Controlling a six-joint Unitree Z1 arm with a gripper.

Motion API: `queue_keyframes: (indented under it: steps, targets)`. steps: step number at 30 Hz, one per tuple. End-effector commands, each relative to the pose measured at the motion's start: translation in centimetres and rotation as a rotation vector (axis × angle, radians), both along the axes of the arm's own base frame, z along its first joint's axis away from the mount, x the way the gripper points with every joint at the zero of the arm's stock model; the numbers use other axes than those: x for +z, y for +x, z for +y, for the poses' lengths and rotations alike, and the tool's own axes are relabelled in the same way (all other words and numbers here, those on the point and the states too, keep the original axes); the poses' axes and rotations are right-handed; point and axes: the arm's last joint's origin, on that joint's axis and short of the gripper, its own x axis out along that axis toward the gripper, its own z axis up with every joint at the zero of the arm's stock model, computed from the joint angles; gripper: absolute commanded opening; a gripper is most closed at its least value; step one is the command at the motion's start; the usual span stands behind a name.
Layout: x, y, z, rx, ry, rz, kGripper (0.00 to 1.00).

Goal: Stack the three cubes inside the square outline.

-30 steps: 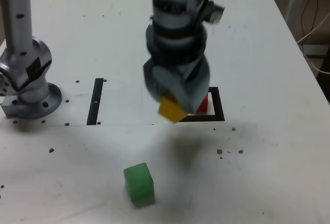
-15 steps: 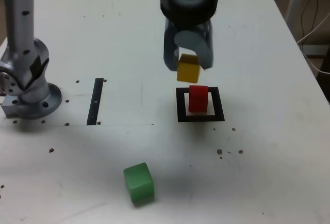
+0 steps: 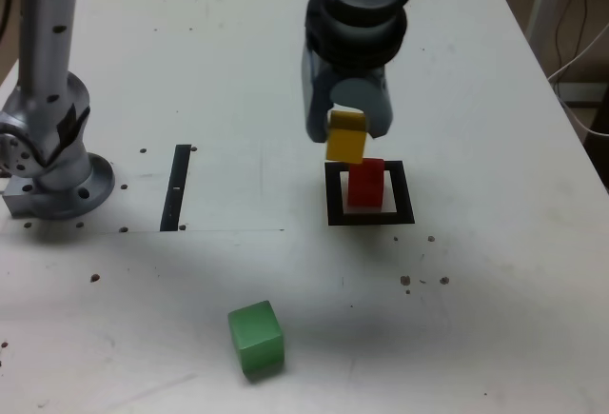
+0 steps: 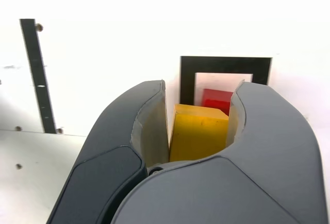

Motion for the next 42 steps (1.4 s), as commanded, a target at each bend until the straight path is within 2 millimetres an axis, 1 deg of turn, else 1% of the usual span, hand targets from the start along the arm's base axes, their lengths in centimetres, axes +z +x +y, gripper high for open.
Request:
queue_keyframes:
  steps: [1, 9, 20, 21, 22, 24, 25, 26, 27, 28, 30, 38, 42]
  targets:
    - [-0.4, 0.5, -0.1, 0.004, 0.009, 0.002, 0.32]
    - [-1.3, 1.9, -0.3, 0.003, 0.022, 0.0, 0.32]
    - [-1.7, 2.1, -0.4, 0.001, 0.022, 0.001, 0.33]
    - [-1.7, 2.1, -0.4, 0.0, 0.022, 0.002, 0.37]
    - [-1.7, 2.0, -0.5, 0.0, 0.022, 0.002, 0.43]
    - [-1.7, 2.0, -0.5, -0.002, 0.022, 0.002, 0.6]
    - [-1.7, 2.0, -0.5, -0.004, 0.022, 0.003, 0.73]
    - [-1.7, 1.9, -0.6, -0.005, 0.022, 0.003, 0.82]
    - [-1.8, 1.9, -0.6, -0.006, 0.022, 0.004, 0.89]
    - [-1.8, 1.9, -0.6, -0.007, 0.021, 0.005, 0.93]
    - [-1.9, 1.8, -0.6, -0.008, 0.021, 0.008, 0.96]
    - [-2.0, 1.7, -0.7, -0.008, 0.018, 0.014, 0.97]
    - [-1.6, 1.2, -0.5, -0.01, 0.02, 0.008, 0.98]
